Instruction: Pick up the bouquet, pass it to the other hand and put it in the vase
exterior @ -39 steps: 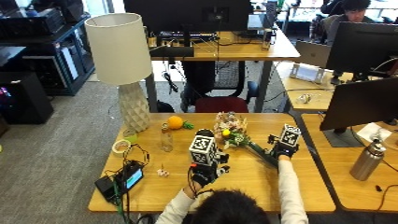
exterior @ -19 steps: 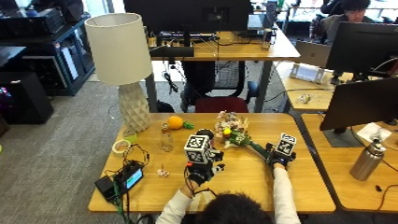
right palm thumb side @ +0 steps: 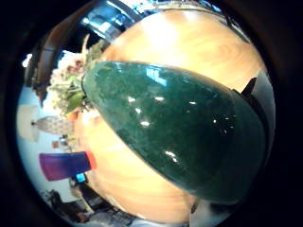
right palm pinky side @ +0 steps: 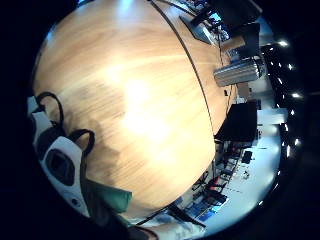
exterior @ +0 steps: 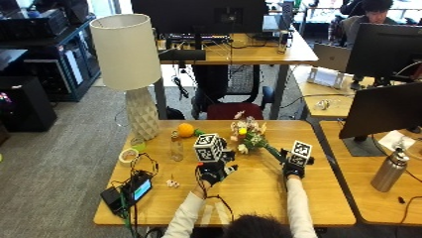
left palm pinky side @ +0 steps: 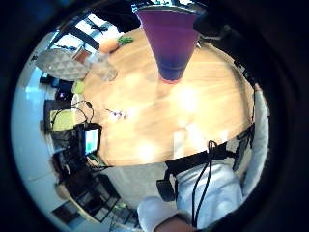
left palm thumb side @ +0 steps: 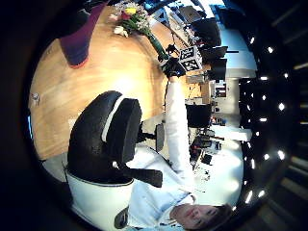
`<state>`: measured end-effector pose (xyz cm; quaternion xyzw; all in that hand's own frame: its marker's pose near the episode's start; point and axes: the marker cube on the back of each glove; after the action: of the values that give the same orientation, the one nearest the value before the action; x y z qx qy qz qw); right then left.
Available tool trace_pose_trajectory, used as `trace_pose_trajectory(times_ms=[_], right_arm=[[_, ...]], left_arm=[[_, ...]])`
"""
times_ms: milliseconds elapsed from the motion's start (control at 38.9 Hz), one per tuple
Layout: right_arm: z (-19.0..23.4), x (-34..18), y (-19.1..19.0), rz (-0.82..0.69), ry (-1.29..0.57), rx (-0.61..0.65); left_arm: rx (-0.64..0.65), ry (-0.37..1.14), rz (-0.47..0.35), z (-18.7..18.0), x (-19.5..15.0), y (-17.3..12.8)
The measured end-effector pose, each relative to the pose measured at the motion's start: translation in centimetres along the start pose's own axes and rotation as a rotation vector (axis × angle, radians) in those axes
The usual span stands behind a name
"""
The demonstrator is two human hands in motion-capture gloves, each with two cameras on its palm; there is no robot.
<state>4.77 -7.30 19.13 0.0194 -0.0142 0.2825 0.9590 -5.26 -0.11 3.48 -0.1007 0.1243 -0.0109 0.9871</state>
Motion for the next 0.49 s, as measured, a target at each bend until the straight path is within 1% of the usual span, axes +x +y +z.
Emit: trace_pose_trajectory(times_ms=[51,154,180,231,283,360,437,463,489], right_arm=[[-0.6,-0.1,0.3,0.015,-0.060,0.041],[-1.9,-0.3,0.4,0.035,-0.244,0.070],[-2.5,-0.7,0.3,0.016,-0.322,0.094],[-4.4,-2.1,0.0,-0.045,-0.534,0.155],[-6.9,-3.4,-0.2,-0.099,-0.737,0.220],[-11.2,-4.5,0.1,-0.159,-0.984,0.289],[-13.8,-4.9,1.1,-0.184,-1.128,0.272],[-14.2,-5.0,1.1,-0.198,-1.161,0.289],[-14.6,-5.0,0.6,-0.232,-1.195,0.351]], left_arm=[[-0.014,0.027,0.011,-0.5,0.5,-0.5],[-0.031,0.093,0.042,-1.8,1.8,-1.4],[-0.032,0.113,0.050,-2.0,2.1,-1.7],[-0.034,0.168,0.067,-2.6,2.8,-2.5],[-0.038,0.264,0.087,-3.7,3.8,-3.3],[-0.033,0.499,0.123,-5.9,6.0,-4.5],[-0.010,0.665,0.141,-7.3,7.4,-5.8],[0.000,0.704,0.142,-7.6,7.8,-6.2],[0.012,0.742,0.140,-7.9,8.1,-6.6]])
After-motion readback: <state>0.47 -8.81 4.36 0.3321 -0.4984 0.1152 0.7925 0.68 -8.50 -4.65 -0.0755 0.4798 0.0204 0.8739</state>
